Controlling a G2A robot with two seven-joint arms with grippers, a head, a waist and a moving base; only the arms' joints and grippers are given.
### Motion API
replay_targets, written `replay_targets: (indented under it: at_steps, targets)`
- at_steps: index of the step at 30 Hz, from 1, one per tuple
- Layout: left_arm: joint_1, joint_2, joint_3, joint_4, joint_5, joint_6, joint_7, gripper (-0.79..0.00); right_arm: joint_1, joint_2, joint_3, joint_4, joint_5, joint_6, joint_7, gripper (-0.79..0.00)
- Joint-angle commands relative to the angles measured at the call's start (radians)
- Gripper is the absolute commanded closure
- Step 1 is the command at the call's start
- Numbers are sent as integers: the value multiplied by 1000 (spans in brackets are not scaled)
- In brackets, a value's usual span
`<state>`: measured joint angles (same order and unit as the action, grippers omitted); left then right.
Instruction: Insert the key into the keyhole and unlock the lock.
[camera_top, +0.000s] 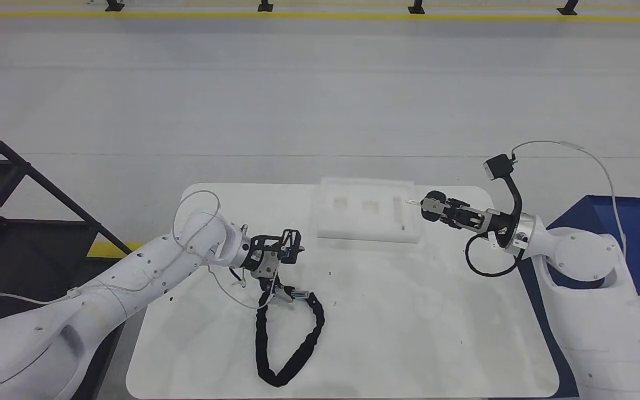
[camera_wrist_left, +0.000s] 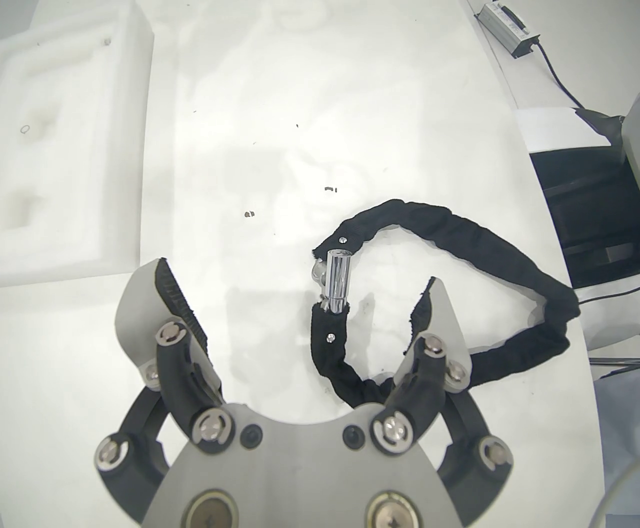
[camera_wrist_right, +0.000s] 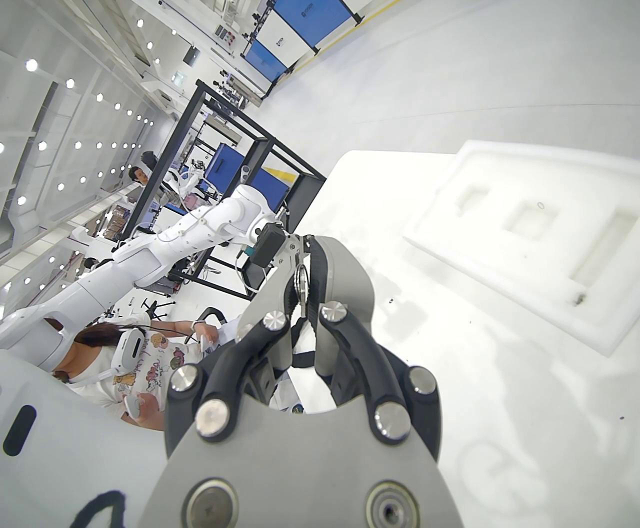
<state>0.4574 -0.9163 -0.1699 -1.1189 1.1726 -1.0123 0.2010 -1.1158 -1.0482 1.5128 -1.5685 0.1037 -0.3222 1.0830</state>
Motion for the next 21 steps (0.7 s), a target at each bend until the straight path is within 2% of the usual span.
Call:
replay_targets:
  at_steps: [1, 12, 14, 21]
  targets:
    - [0, 0, 0, 0, 0, 0, 1, -785, 0, 0, 0, 0, 0, 0, 0, 0]
    - [0, 0, 0, 0, 0, 0, 1, -785, 0, 0, 0, 0, 0, 0, 0, 0]
    - [22, 2, -14, -15, -16, 22, 30, -785, 0, 0, 0, 0, 0, 0, 0, 0]
    - [82, 23, -45, -10, 107, 110, 120, -785, 0, 0, 0, 0, 0, 0, 0, 0]
